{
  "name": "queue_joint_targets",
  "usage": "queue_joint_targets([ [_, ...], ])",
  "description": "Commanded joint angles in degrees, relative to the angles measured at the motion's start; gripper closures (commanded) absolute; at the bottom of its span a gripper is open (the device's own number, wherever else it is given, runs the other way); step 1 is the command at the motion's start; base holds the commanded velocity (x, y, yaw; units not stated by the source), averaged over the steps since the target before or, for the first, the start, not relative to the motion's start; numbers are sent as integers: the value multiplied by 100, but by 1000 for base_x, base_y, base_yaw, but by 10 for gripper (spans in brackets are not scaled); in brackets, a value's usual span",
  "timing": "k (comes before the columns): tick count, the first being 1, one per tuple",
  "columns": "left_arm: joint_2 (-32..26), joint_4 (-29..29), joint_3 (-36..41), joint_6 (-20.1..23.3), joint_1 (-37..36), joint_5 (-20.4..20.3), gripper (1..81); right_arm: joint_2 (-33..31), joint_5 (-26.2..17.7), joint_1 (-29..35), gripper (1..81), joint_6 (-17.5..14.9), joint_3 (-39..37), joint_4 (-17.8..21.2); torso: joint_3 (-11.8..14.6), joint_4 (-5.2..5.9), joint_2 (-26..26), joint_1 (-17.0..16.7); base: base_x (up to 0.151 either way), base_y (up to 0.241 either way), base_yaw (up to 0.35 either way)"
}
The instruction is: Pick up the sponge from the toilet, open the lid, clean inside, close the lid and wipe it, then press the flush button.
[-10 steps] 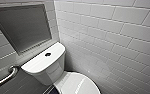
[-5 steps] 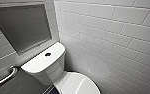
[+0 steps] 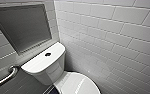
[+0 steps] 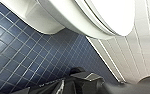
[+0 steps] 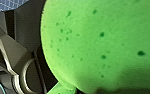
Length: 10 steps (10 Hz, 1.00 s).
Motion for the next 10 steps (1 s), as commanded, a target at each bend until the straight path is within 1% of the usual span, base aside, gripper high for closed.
queue_joint_targets([
  [1, 169, -101, -27, -21, -517, 436, 10, -38, -430, -80, 811, -37, -18, -110, 0, 0, 0, 0, 0, 0, 0],
  [2, 338, -118, -151, -21, -596, 479, 10, -20, -430, -62, 811, -37, -18, -128, 0, 0, 0, 0, 0, 0, 0],
  [4, 672, -127, -441, -30, -728, 699, 10, -3, -413, -62, 811, -37, -71, -110, 0, 0, 0, 0, 0, 0, 0],
  [6, 935, -223, -720, -30, -851, 603, 10, 58, -422, -62, 811, -37, -150, -127, 0, 0, 0, 0, 0, 0, 0],
  [7, 1084, -380, -966, -30, -922, 603, 10, 76, -422, -62, 811, -37, -177, -145, 0, 0, 0, 0, 0, 0, 0],
  [10, 1541, -601, -1380, -30, -992, 603, 10, 199, -430, -62, 811, -37, -282, -128, 0, 0, 0, 0, 0, 0, 0],
])
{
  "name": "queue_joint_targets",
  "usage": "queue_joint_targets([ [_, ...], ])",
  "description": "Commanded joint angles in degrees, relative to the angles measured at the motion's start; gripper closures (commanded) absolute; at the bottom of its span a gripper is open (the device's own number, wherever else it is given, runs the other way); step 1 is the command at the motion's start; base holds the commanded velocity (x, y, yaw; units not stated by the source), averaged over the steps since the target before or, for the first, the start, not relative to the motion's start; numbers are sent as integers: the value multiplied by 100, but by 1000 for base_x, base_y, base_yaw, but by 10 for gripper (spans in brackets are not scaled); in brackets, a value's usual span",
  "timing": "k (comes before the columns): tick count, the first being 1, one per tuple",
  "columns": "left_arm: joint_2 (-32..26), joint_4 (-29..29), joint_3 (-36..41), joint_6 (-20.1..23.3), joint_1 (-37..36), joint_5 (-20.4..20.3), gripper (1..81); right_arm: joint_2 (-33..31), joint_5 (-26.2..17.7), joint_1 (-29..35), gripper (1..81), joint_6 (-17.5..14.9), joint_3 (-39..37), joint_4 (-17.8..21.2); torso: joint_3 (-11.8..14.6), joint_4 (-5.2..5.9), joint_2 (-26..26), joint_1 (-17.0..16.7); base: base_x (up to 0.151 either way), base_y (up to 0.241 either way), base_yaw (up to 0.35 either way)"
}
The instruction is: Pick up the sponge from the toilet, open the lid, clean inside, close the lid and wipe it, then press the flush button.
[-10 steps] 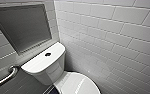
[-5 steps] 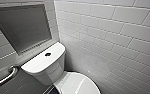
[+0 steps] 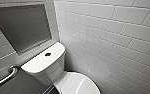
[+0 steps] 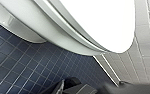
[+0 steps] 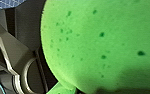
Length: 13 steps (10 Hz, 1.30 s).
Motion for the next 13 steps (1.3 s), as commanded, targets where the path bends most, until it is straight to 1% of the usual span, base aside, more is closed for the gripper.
queue_joint_targets([
  [1, 343, -357, -161, -6, -531, 367, 10, -10, -464, -126, 811, -18, -11, -112, 0, 0, 0, 0, 0, 0, 0],
  [2, 448, -366, -222, -6, -548, 376, 10, 86, -516, -240, 811, -9, -134, -94, 0, 0, 0, 0, 0, 0, 0],
  [4, 580, -374, -231, -6, -549, 376, 10, 754, -718, -485, 811, -9, -652, -33, 0, 0, 0, 0, 0, 0, 0],
  [5, 660, -374, -240, -6, -557, 376, 10, 1194, -929, -556, 811, -9, -1057, -24, 0, 0, 0, 2, 0, 0, 0],
  [6, 721, -374, -249, -6, -557, 376, 10, 1584, -973, -627, 811, -9, -1534, -6, 0, 0, 0, 2, 0, 0, 0],
  [7, 773, -383, -249, -6, -549, 376, 10, 1825, -956, -679, 811, -9, -1846, 2, 0, 0, 0, 2, 0, 0, 0],
  [8, 843, -418, -248, -6, -557, 385, 10, 1940, -956, -723, 811, -9, -1936, 2, 0, 0, 0, 2, 0, 0, 0],
  [11, 1002, -427, -371, -6, -549, 367, 10, 2011, -947, -750, 811, -9, -1892, -24, 0, 0, 0, 2, 0, 0, 0],
  [13, 967, -568, -433, -129, -592, 16, 10, 2020, -929, -750, 811, -9, -1874, -15, 0, 0, 0, 2, 0, 0, 0],
])
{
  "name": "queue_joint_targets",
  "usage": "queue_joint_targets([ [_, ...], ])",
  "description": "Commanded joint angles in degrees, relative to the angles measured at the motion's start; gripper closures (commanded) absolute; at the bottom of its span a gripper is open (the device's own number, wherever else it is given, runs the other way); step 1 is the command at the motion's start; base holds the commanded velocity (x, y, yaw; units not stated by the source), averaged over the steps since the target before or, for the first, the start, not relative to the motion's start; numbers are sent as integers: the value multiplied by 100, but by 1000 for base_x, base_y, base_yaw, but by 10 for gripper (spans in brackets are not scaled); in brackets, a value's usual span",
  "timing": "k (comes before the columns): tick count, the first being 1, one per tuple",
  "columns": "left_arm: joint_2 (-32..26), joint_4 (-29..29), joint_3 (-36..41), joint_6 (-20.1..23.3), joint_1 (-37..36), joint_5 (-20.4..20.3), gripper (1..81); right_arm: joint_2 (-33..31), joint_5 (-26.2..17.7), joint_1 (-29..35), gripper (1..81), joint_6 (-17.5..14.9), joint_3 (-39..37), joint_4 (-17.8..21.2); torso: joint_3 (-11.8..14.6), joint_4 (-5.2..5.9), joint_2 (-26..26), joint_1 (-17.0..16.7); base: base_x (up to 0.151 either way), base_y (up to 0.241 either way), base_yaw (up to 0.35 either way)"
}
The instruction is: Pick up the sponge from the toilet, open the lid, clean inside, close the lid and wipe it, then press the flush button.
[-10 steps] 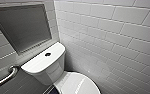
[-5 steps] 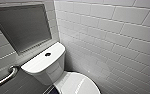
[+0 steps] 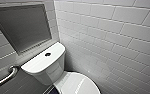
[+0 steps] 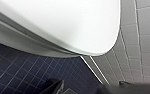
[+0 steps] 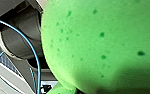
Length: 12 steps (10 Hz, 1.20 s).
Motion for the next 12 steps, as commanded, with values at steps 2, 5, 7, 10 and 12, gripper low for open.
queue_joint_targets([
  [2, -5, -495, 88, -63, -662, -26, 10, -23, -444, -173, 811, -11, 95, -17, 0, 0, 0, 0, 0, 0, 0],
  [5, -111, -927, 26, -160, -803, -202, 10, -5, -444, -164, 811, -11, 122, -9, 0, 0, 0, 0, 0, 0, 0],
  [7, -129, -1146, -17, -177, -847, -220, 10, 3, -444, -155, 811, -11, 122, -9, 0, 0, 0, 0, 0, 0, 0],
  [10, -85, -1384, -167, -221, -891, -220, 10, -5, -444, -146, 811, -11, 122, -9, 0, 0, 0, 0, 0, 0, 0],
  [12, -32, -1402, -194, -230, -953, -220, 10, -14, -462, -138, 811, -11, 122, -9, 0, 0, 0, 0, 0, 0, 0],
])
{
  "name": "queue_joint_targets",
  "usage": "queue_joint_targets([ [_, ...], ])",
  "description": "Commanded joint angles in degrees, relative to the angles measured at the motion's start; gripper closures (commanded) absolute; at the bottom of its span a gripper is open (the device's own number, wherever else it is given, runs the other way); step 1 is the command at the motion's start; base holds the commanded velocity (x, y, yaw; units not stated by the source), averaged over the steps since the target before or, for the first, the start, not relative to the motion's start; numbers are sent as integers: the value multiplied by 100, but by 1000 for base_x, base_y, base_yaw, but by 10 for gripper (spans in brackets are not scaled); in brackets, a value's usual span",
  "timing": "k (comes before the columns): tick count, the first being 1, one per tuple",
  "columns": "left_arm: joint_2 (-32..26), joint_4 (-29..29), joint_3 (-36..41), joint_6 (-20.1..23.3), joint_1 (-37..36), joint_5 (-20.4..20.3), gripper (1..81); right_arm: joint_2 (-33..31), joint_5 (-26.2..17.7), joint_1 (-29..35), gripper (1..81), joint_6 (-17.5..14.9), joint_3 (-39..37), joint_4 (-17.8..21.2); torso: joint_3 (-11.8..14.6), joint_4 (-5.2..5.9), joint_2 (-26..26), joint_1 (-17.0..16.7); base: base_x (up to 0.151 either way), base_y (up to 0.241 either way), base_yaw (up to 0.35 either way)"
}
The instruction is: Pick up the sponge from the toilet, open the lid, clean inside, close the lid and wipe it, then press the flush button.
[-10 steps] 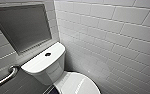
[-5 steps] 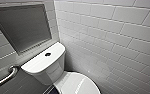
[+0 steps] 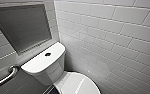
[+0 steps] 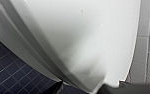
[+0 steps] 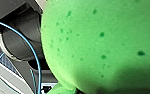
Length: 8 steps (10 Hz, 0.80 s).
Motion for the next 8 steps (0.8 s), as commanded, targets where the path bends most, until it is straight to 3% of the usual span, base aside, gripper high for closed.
queue_joint_targets([
  [1, 58, -171, 200, 9, -684, 264, 10, 3, -475, -158, 811, -11, 72, -13, 0, 0, 0, 0, 0, 0, 0],
  [8, -163, -180, 808, 8, -623, 141, 10, 21, -519, -70, 811, -11, 82, -13, 0, 0, 0, 0, 0, 0, 0],
])
